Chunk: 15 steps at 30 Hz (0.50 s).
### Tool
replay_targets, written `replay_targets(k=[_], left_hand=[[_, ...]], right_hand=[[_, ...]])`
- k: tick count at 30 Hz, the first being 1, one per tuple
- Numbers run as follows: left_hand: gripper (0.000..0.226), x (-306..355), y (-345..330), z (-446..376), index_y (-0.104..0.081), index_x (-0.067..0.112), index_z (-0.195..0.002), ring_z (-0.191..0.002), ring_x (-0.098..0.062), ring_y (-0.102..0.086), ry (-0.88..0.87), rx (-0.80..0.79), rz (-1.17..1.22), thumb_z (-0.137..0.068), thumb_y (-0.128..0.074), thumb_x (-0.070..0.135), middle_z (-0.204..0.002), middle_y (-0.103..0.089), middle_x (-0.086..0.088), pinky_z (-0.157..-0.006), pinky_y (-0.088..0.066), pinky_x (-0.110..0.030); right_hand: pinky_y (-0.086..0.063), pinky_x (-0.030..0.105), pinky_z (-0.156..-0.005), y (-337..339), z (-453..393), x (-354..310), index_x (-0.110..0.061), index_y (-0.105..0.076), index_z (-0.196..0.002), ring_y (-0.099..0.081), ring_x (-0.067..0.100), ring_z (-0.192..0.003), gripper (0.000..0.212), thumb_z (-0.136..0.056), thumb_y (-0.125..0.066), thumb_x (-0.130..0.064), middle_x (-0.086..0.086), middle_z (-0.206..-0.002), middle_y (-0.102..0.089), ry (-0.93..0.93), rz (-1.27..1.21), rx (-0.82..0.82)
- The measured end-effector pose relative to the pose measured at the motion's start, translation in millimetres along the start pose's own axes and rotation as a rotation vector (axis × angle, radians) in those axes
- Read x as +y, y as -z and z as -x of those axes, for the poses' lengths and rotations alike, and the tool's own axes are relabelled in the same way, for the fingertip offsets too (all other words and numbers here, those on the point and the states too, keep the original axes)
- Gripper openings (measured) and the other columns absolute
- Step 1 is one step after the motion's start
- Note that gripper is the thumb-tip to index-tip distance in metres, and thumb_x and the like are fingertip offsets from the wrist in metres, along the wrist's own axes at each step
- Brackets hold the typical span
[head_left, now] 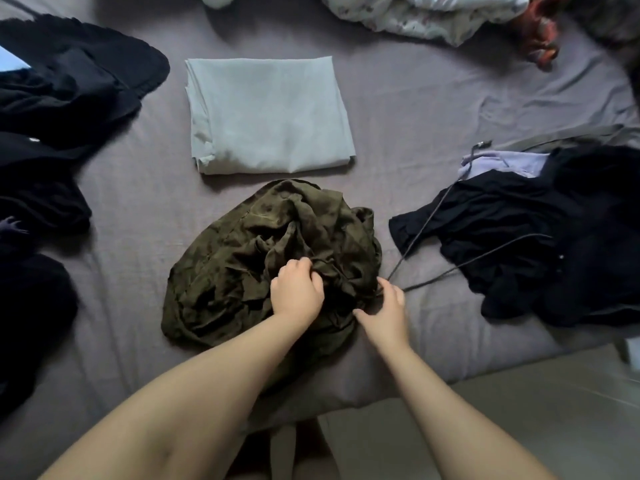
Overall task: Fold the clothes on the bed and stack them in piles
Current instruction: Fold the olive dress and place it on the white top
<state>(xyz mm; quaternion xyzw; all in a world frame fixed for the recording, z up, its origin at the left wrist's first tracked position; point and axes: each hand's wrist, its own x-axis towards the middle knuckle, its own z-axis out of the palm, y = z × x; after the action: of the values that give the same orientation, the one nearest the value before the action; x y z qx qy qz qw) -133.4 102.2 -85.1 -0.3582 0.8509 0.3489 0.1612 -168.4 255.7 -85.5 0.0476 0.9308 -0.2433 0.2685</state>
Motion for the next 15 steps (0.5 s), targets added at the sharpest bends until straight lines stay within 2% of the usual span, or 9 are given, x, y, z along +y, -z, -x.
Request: replay_targets(k=[1,3,6,9,12,15], left_hand=[[0.023,-2,6,-1,-0.053,0.009,-0.112,-0.108,-0.033,-0.054,0.049,-0.013,0.151,-0.097,-0.042,0.024,-0.113,-0.060,-0.013,-0.088,-0.041,-0.038],[0.023,-11,20,-4,-0.049,0.007,-0.112,-0.102,-0.035,-0.058,0.105,-0.010,0.324,-0.099,-0.041,0.024,-0.108,-0.062,-0.016,-0.084,-0.043,-0.038],[0.026,-22,39,-8,-0.046,0.008,-0.118,-0.100,-0.035,-0.058,0.136,0.042,0.313,-0.100,-0.041,0.027,-0.109,-0.062,-0.014,-0.080,-0.042,-0.037],[0.028,-30,51,-6,-0.047,0.010,-0.117,-0.101,-0.032,-0.056,0.149,0.180,0.224,-0.098,-0.047,0.030,-0.112,-0.057,-0.011,-0.079,-0.044,-0.039],[0.030,-32,53,8,-0.054,0.011,-0.114,-0.097,-0.026,-0.056,-0.102,0.299,0.133,-0.092,-0.058,0.031,-0.104,-0.054,-0.007,-0.079,-0.048,-0.039],[0.048,-23,48,18,-0.054,0.016,-0.126,-0.097,-0.023,-0.054,-0.290,0.193,0.049,-0.083,-0.067,0.033,-0.101,-0.052,-0.004,-0.083,-0.048,-0.037]], right_hand=[[-0.032,0.033,-0.106,1,-6,2,-0.012,-0.053,-0.132,-0.041,0.024,-0.128,0.060,-0.077,-0.076,-0.021,0.006,-0.139,-0.044,0.037,0.068,-0.060],[-0.027,0.032,-0.109,-1,-12,-3,-0.014,-0.061,-0.125,-0.035,0.023,-0.132,0.050,-0.081,-0.074,-0.031,0.006,-0.142,-0.044,0.085,0.129,-0.084],[-0.028,0.033,-0.106,-6,-14,-27,-0.015,-0.071,-0.107,-0.041,0.024,-0.127,0.029,-0.085,-0.069,-0.032,0.005,-0.132,-0.053,0.130,0.095,0.035],[-0.033,0.031,-0.103,-4,-13,-55,-0.012,-0.069,-0.108,-0.045,0.021,-0.120,0.025,-0.090,-0.062,-0.028,0.003,-0.124,-0.055,0.184,-0.008,0.050],[-0.039,0.020,-0.084,7,-7,-81,-0.010,-0.067,-0.103,-0.056,0.015,-0.100,0.017,-0.093,-0.056,-0.018,-0.002,-0.101,-0.062,0.172,-0.289,-0.062],[-0.041,0.018,-0.077,21,-1,-94,-0.020,-0.065,-0.092,-0.057,0.008,-0.086,0.010,-0.092,-0.057,-0.015,-0.015,-0.083,-0.061,0.234,-0.330,-0.145]])
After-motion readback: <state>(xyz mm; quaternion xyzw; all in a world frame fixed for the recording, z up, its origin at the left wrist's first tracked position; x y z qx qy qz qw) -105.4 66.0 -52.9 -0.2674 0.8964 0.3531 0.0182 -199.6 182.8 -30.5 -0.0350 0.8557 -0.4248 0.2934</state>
